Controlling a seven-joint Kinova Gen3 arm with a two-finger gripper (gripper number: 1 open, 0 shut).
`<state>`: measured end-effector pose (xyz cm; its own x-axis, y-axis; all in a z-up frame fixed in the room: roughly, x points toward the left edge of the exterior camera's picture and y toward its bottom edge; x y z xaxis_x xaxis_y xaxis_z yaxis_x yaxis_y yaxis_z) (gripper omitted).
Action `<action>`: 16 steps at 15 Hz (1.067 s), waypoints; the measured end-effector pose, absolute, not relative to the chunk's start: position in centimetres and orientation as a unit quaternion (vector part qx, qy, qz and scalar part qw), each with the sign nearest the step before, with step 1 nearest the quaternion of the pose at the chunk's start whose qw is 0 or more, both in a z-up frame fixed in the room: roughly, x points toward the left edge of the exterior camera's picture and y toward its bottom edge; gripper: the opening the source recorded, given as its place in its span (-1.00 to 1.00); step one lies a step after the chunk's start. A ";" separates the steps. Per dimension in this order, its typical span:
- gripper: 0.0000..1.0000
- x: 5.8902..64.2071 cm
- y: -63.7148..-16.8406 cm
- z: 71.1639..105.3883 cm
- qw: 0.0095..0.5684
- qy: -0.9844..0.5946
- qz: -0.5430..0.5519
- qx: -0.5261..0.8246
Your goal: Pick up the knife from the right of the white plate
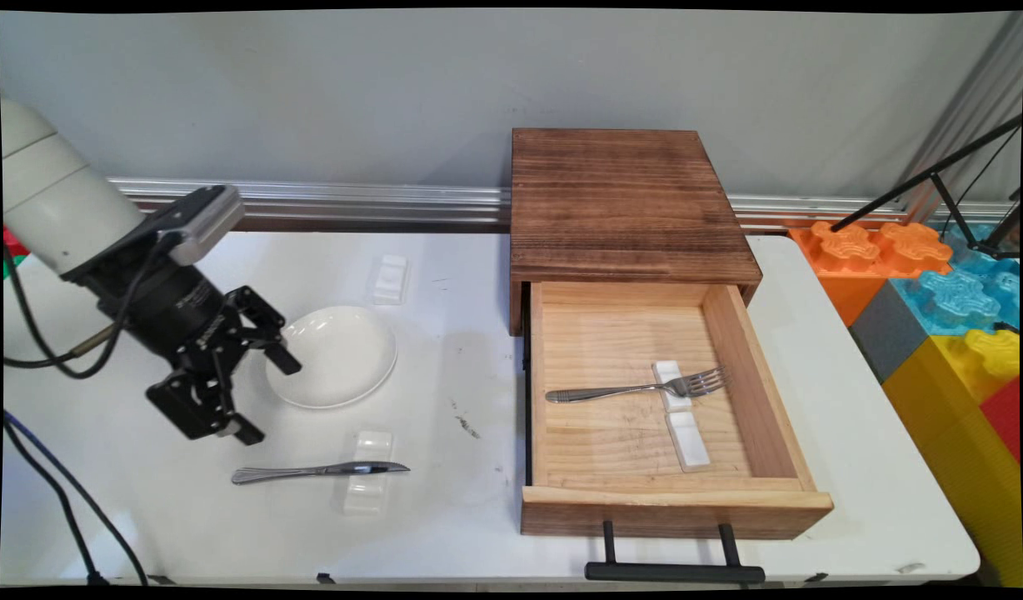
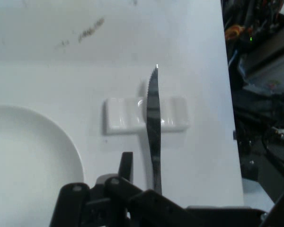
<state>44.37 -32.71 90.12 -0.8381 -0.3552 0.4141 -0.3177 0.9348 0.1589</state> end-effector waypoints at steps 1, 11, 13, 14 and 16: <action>1.00 44.8 -32.5 89.8 0.222 -0.958 -0.042 0.176; 1.00 45.3 -30.4 84.5 0.200 -0.966 -0.015 0.166; 1.00 44.8 -30.2 83.3 0.197 -0.966 -0.009 0.167; 1.00 44.5 -30.1 82.8 0.195 -0.966 -0.007 0.168; 1.00 44.2 -30.0 82.0 0.191 -0.967 -0.004 0.171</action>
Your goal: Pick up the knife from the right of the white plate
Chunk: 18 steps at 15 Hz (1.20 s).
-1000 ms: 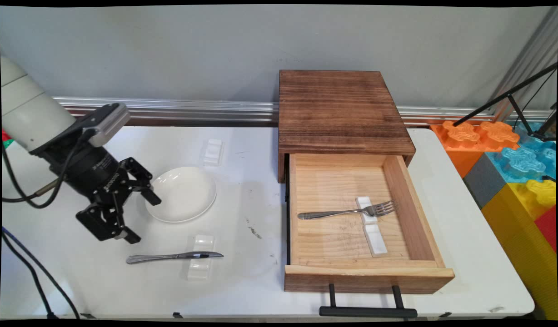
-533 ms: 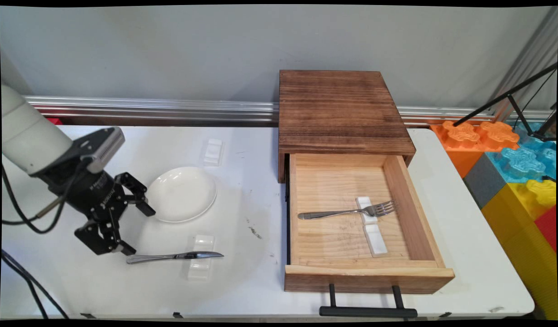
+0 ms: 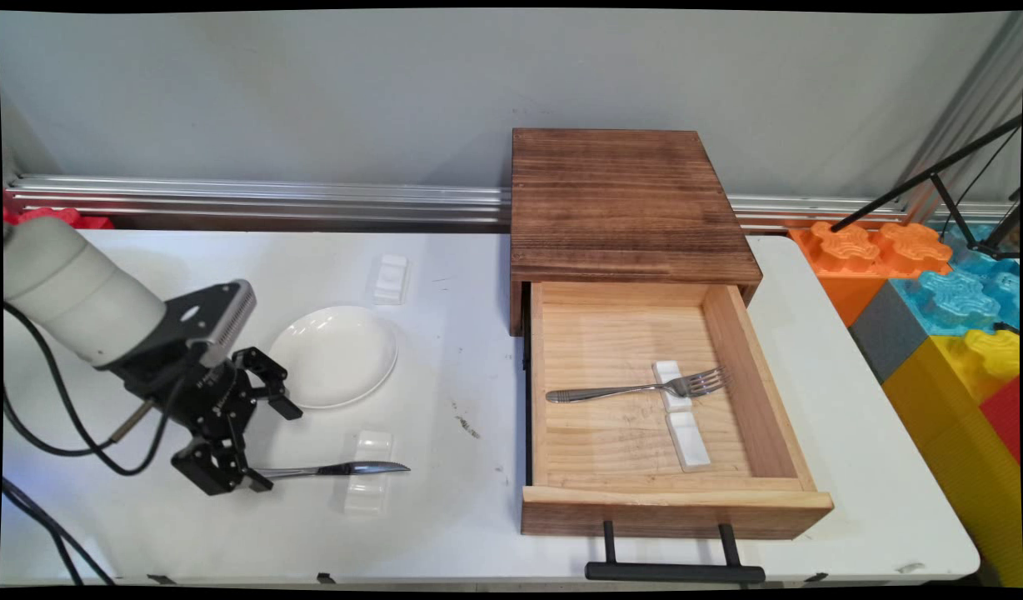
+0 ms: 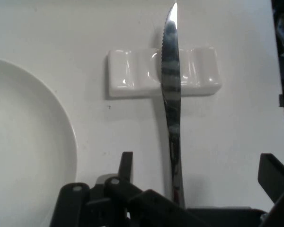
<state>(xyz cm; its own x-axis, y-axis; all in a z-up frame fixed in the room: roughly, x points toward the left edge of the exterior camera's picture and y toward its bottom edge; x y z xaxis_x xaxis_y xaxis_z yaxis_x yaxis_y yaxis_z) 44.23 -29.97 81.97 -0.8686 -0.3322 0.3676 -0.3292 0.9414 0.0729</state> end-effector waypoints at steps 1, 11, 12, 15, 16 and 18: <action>1.00 44.1 -29.9 81.7 0.189 -0.967 -0.003 0.172; 1.00 42.8 -29.8 78.6 0.177 -0.967 0.015 0.183; 1.00 42.7 -29.9 78.4 0.176 -0.967 0.016 0.184; 1.00 42.5 -29.9 77.7 0.176 -0.966 0.020 0.188; 1.00 42.5 -29.9 77.5 0.175 -0.966 0.021 0.190; 1.00 42.3 -30.0 77.1 0.176 -0.965 0.022 0.192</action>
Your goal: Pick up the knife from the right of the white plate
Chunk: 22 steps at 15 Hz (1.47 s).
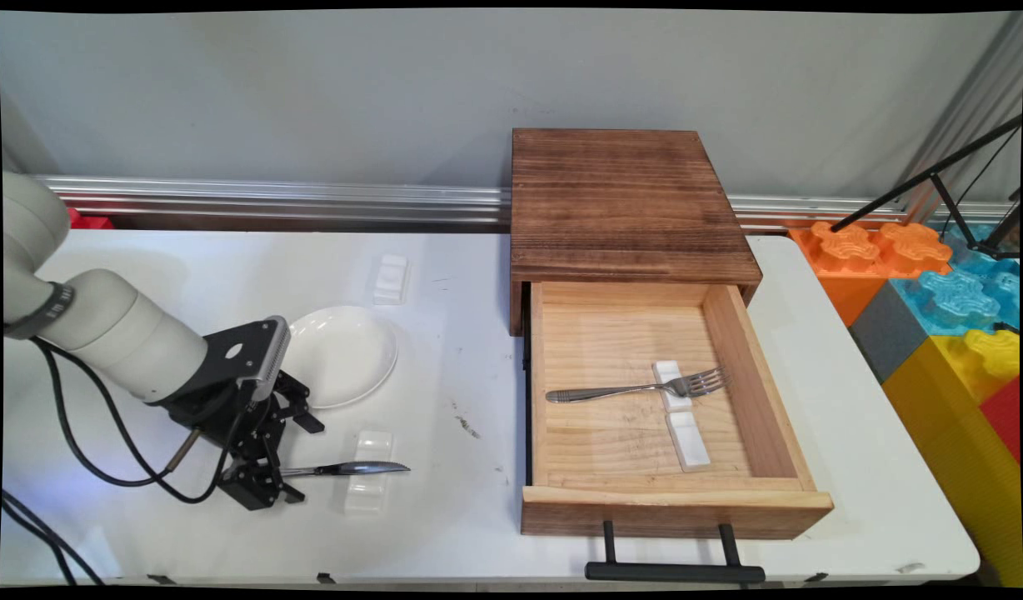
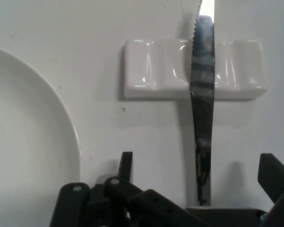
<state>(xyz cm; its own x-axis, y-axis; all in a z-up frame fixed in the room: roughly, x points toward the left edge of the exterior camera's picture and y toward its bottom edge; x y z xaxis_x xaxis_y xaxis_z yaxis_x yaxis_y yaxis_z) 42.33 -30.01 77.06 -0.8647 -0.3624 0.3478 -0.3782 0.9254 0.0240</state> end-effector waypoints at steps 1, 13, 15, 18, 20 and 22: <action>1.00 42.3 -30.0 76.9 0.176 -0.965 0.023 0.193; 1.00 42.1 -30.1 75.7 0.176 -0.964 0.022 0.198; 1.00 42.1 -30.2 75.6 0.177 -0.964 0.022 0.198; 1.00 42.0 -30.3 75.4 0.177 -0.964 0.023 0.198; 1.00 42.0 -30.3 75.4 0.178 -0.964 0.023 0.197; 1.00 42.0 -30.3 75.3 0.178 -0.964 0.024 0.197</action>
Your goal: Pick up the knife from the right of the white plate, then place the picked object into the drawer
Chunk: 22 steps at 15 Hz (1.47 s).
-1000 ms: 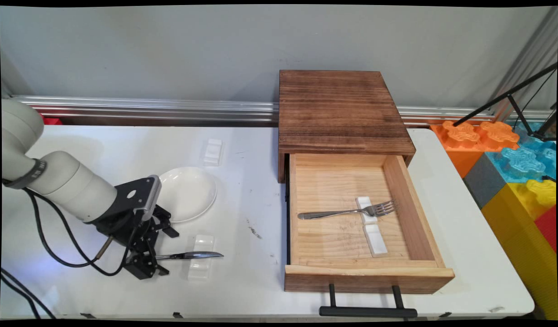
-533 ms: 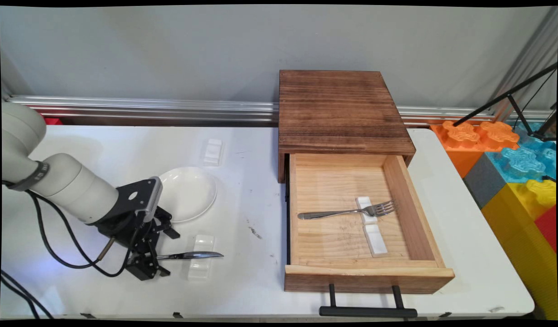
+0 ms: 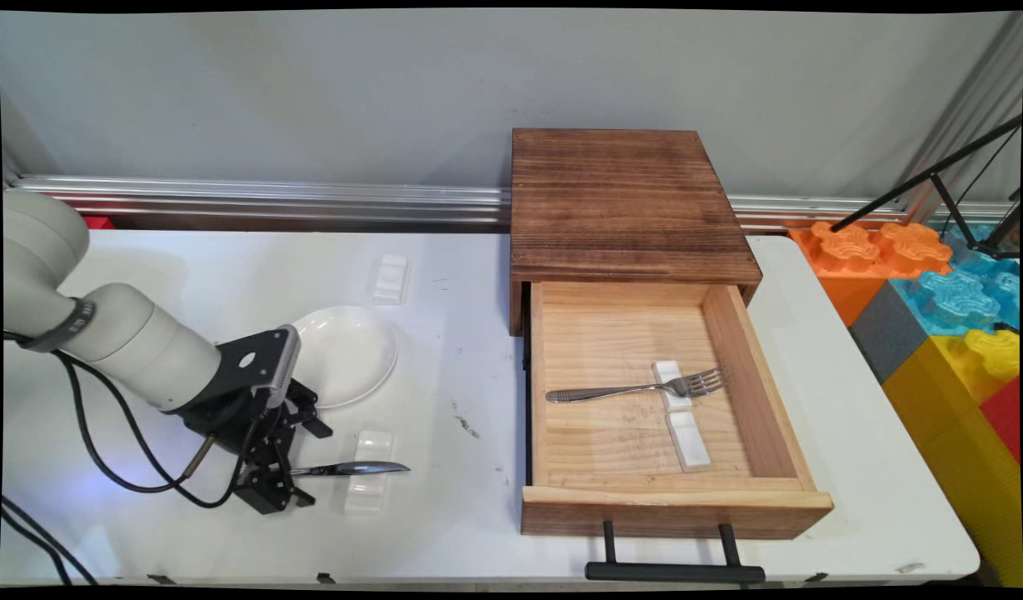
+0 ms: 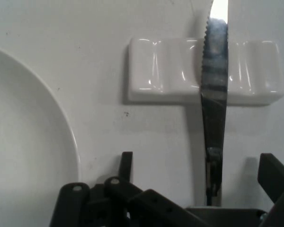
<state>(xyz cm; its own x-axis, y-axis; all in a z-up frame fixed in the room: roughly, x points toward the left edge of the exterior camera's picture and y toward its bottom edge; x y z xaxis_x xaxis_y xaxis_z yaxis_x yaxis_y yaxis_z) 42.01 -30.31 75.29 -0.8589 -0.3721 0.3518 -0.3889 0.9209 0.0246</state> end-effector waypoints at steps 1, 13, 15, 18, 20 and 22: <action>1.00 42.0 -30.3 75.3 0.178 -0.964 0.024 0.197; -1.00 42.0 -30.5 75.8 0.179 -0.964 0.020 0.196; -1.00 42.0 -30.4 76.0 0.180 -0.964 0.018 0.196; -1.00 42.0 -30.4 76.4 0.182 -0.963 0.015 0.198; -1.00 41.9 -30.5 76.8 0.183 -0.962 0.015 0.200; -1.00 41.9 -30.6 77.4 0.185 -0.962 0.015 0.202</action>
<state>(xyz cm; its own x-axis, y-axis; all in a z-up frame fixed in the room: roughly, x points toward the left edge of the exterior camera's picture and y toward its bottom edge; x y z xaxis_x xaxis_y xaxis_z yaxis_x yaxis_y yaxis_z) 41.87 -30.63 77.38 -0.8504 -0.3822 0.3615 -0.3932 0.9183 0.0458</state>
